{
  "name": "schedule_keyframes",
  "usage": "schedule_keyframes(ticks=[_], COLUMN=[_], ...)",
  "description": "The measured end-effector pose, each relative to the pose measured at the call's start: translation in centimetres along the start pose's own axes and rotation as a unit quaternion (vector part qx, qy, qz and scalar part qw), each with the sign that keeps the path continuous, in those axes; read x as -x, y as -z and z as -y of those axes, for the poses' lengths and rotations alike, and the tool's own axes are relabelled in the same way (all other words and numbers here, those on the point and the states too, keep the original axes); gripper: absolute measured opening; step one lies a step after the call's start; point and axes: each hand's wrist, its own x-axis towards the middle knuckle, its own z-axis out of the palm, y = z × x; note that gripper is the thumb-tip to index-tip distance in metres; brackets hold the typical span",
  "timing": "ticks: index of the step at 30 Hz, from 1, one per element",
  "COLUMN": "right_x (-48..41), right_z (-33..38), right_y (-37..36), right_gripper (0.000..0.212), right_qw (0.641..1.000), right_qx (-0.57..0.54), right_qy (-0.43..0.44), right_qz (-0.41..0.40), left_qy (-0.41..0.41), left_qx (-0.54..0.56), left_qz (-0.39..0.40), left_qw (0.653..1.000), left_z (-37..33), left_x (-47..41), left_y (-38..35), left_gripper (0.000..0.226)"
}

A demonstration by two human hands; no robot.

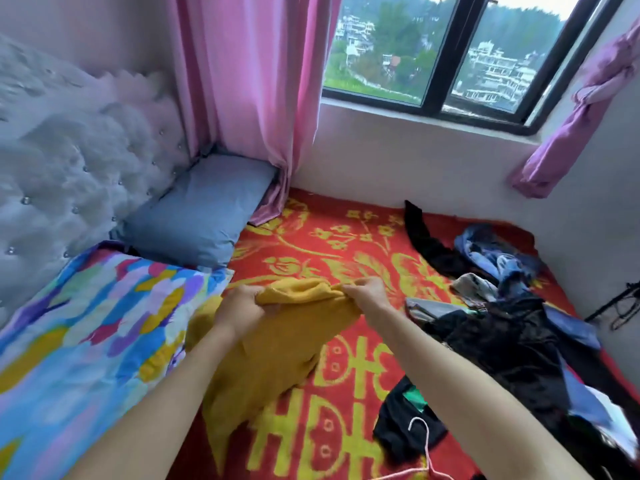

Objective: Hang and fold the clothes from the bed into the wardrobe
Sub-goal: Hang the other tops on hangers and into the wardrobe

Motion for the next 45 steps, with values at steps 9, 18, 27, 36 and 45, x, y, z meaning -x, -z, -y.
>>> schedule_keyframes(ticks=[9,18,27,36,45], right_x=[-0.6,-4.4,-1.6,-2.9,-7.5], right_z=[-10.5,-15.7,-21.0,-25.6,-31.4], right_y=[-1.7,8.1,2.8,-3.6,-4.1], right_gripper=[0.016,0.042,0.027,0.04,0.076], right_qw=[0.99,0.971,0.948,0.93,0.902], right_qx=[0.074,0.137,0.262,0.304,0.35], right_qy=[-0.121,-0.154,-0.16,-0.195,-0.252], right_qz=[0.01,-0.122,0.083,0.074,0.033], left_qy=[0.181,0.28,0.293,0.308,0.451], left_qx=[0.063,0.002,-0.086,-0.181,0.106], left_qz=[0.175,0.134,0.143,0.16,-0.007], left_qw=[0.966,0.951,0.941,0.92,0.886], left_z=[8.3,10.8,12.8,16.8,22.3], left_x=[6.5,6.3,5.3,1.8,-3.9], left_y=[-12.4,-15.5,-17.2,-18.5,-22.3], left_gripper=[0.062,0.072,0.065,0.077,0.104])
